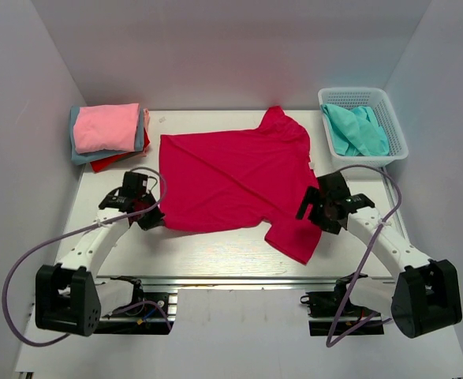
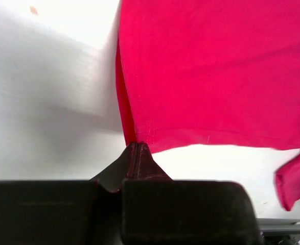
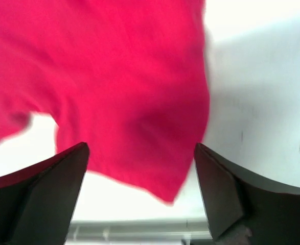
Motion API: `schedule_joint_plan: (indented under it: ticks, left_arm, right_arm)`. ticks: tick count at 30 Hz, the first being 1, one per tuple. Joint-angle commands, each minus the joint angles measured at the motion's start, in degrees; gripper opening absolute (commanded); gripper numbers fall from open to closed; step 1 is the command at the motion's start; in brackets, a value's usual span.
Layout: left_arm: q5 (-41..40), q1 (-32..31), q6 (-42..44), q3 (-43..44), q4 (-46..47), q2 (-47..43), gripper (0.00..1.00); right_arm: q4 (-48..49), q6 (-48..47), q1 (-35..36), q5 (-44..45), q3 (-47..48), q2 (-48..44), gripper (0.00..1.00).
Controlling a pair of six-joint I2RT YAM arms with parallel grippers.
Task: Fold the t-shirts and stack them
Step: Grap the side of the flattened tshirt closest away from the robot with both arms
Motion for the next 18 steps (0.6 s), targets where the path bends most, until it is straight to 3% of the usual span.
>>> schedule_joint_plan:
  ticks: [1, 12, 16, 18]
  left_arm:
    - [-4.8, -0.2, 1.0, 3.1, -4.8, -3.6, 0.0]
    - [-4.0, 0.5, 1.0, 1.4, -3.5, -4.9, 0.0]
    - [-3.4, 0.5, 1.5, 1.4, -3.5, -5.4, 0.0]
    - [-3.4, 0.5, 1.5, 1.4, -3.5, -5.4, 0.0]
  right_arm:
    - [-10.9, 4.8, 0.7, -2.7, -0.8, -0.6, 0.87]
    - [-9.3, 2.0, 3.2, -14.7, -5.5, 6.8, 0.69]
    - [-8.9, 1.4, 3.9, -17.2, -7.3, 9.9, 0.69]
    - [-7.2, 1.2, 4.0, -17.9, -7.9, 11.7, 0.63]
